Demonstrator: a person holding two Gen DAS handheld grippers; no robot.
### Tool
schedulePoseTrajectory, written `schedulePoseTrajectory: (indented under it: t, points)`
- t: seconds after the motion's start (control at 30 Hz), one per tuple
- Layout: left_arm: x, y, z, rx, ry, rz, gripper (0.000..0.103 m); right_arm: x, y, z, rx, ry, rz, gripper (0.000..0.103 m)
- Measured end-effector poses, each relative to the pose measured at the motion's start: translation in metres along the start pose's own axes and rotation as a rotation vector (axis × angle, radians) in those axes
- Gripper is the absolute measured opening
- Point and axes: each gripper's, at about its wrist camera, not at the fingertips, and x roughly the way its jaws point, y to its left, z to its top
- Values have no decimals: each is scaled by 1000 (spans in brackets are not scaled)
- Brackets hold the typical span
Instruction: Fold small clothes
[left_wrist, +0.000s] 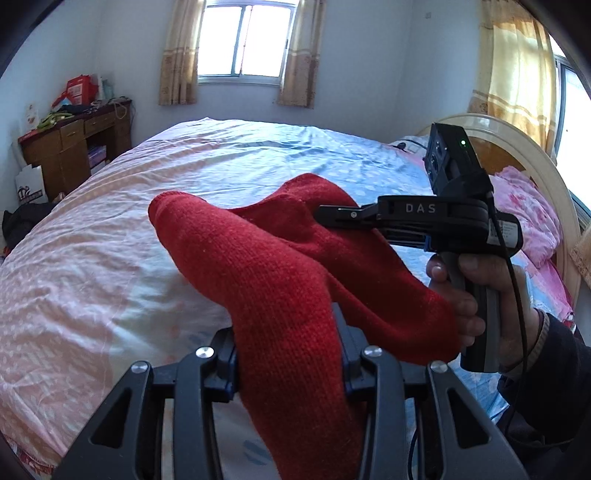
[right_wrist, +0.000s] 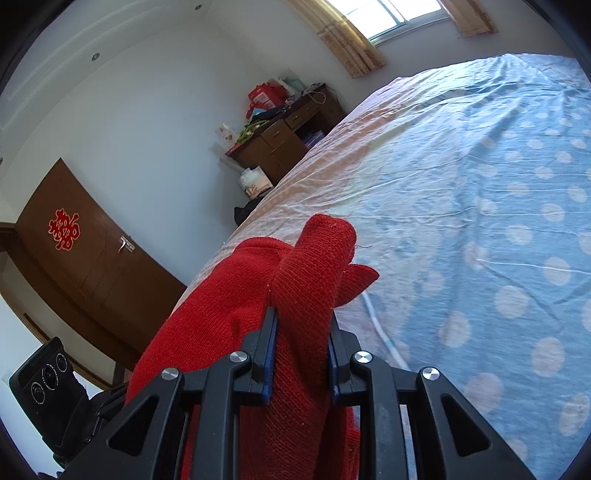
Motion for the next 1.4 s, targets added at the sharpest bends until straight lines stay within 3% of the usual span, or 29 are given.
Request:
schedulePoseTrajectory:
  t: [0.37, 1.1, 1.3, 1.4]
  points:
    - [-3, 14, -8, -40, 0, 21, 41, 33, 15, 0, -40, 61, 0, 22]
    - [5, 36, -51, -89, 78, 60, 41, 74, 1, -17, -19, 135, -38, 23]
    - [5, 33, -55, -87, 86, 95, 55, 78, -10, -23, 4, 147, -52, 26]
    - [-6, 28, -49, -74, 94, 113, 56, 72, -9, -25, -7, 137, -79, 29]
